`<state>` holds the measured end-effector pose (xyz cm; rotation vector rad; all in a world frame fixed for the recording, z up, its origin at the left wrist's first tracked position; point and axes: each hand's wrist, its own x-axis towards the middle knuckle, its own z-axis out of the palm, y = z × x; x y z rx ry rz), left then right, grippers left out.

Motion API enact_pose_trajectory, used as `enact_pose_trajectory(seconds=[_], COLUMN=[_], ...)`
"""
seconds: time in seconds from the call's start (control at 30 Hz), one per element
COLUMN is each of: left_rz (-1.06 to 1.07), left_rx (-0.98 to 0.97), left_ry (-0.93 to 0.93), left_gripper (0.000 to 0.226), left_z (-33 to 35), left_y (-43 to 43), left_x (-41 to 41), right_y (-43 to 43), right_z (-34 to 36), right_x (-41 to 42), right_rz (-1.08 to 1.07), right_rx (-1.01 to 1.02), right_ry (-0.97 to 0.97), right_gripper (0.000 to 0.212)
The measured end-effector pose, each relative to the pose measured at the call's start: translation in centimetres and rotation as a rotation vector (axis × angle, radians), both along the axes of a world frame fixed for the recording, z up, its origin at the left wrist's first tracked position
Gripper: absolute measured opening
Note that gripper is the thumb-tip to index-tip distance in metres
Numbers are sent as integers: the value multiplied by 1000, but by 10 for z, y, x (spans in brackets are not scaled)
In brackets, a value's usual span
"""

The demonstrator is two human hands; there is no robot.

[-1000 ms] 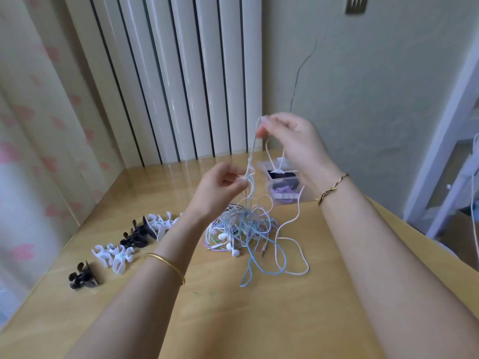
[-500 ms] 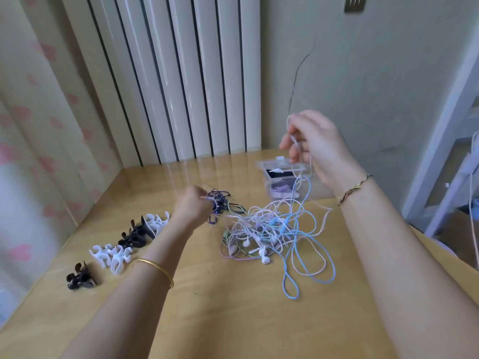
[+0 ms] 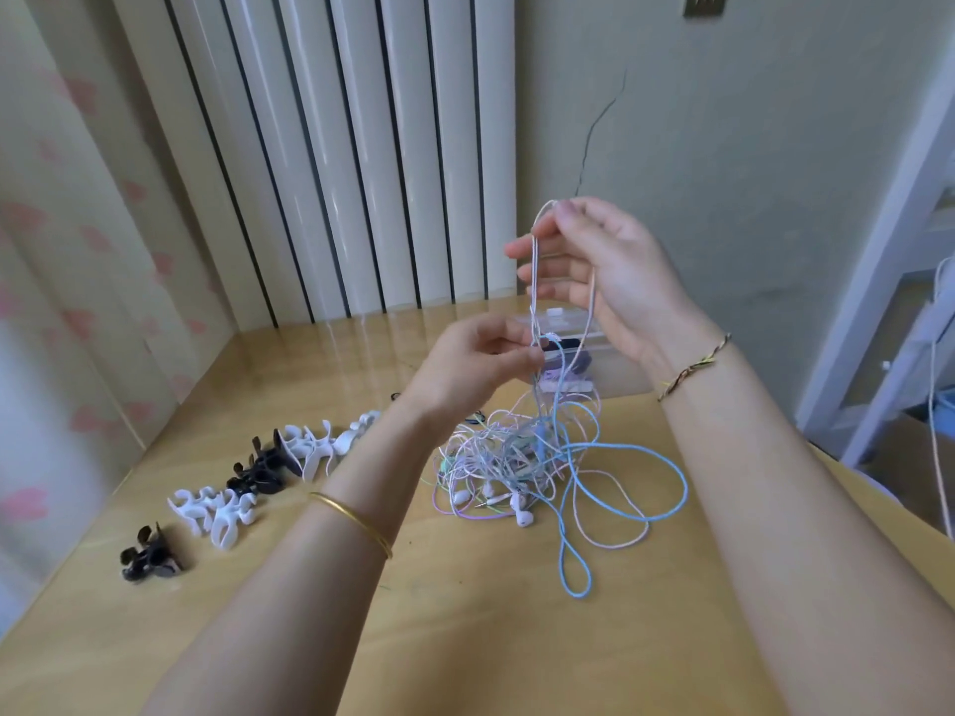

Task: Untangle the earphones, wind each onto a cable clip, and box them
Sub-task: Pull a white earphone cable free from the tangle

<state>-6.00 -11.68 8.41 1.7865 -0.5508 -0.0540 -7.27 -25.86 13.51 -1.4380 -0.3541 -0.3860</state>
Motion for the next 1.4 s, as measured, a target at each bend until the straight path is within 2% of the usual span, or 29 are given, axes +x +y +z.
enact_pose_trajectory(seconds=[0.07,0.17,0.37,0.47,0.57,0.63,0.77,0.83,0.93,1.0,1.1,1.2,1.23,1.33,1.4], left_rz=[34,129,341,391,393,366,269,231,199,193,191,181,173,164,175], left_rx=[-40,-114,-231,-243,-137,-72,7,52,97,117,133,122,113,93,95], left_ry=[11,31,77,-38,-225,-266,-178,-144,-105,-92,-91,-96,-99,-120,-154], left_gripper=[15,15,15,18,15,9,11,14,15,15,12,9,10,9,7], left_z=[-2,-1,-2,1,1,-2,-12,-17,-23,-28,-35,-39,-40,-39,-39], left_y=[4,12,18,15,15,16,16,16,15,15,14,12,11,8,8], left_x=[4,10,19,19,16,15,12,10,10,10,9,8,7,6,7], right_y=[-1,-5,-8,-7,-6,-6,-6,-8,-11,-14,-21,-23,-21,-9,-4], right_z=[2,2,-14,-21,-28,-35,-47,-50,-55,-61,-75,-83,-84,-86,-90], right_x=[0,0,5,8,10,11,7,2,-1,1,5,7,7,2,0], right_rz=[-32,-79,-200,-279,-348,-345,-336,-290,-197,-199,-308,-499,-459,-88,-20], right_rx=[58,151,108,-63,-323,-465,-600,-541,-419,-398,-583,-867,-868,-698,-674], right_ry=[-7,11,120,112,110,135,250,296,351,376,377,240,204,243,243], right_gripper=[24,27,34,30,23,28,26,19,28,22,14,16,18,13,16])
